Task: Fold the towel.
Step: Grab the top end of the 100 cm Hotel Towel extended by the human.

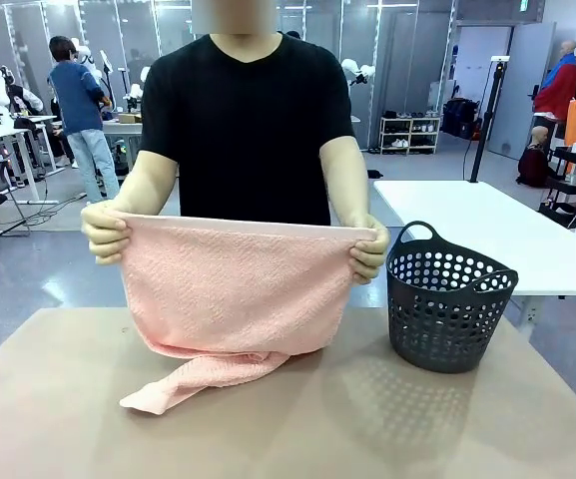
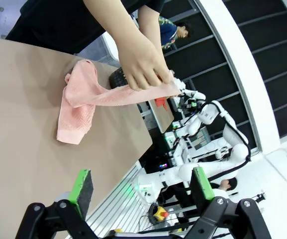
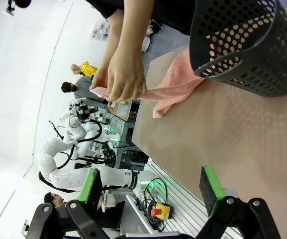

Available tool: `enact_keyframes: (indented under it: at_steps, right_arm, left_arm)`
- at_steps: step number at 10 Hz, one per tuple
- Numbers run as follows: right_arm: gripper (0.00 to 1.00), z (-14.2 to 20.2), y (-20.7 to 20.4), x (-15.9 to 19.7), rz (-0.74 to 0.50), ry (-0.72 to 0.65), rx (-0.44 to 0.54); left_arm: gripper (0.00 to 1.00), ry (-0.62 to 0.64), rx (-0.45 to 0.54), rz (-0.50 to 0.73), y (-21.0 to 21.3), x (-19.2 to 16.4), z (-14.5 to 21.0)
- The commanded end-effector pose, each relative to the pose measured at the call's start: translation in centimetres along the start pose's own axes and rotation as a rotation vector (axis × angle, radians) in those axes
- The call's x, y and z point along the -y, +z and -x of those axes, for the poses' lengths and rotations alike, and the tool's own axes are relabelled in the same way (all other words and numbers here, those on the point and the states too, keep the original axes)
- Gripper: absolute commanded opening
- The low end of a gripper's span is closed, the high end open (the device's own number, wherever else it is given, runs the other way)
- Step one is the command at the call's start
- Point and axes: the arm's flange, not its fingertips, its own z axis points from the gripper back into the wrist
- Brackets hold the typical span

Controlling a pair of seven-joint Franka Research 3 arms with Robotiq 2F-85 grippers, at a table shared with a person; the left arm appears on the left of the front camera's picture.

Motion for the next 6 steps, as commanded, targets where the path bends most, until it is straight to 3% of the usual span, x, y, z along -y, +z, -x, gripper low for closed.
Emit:
enact_keyframes:
  at_steps: [1,3,6]
  right_arm:
    - [1.00,-0.9,0.4,-4.0,0.086,0.231,-0.072]
    - [1.00,-2.2,-1.6,-10.3,0.204,0.478,-0.183]
    - [1.00,-2.4,-6.6,-20.9,0.342,0.821,-0.314]
  left_arm:
    - [1.00,-0.284,-0.111,-0.160,0.4,4.8,-1.6]
    - [1.00,-0.563,-0.274,-0.297,-1.2,10.9,-3.8]
    - [1.00,-0.968,-0.564,-0.486,-7.8,21.1,-5.0]
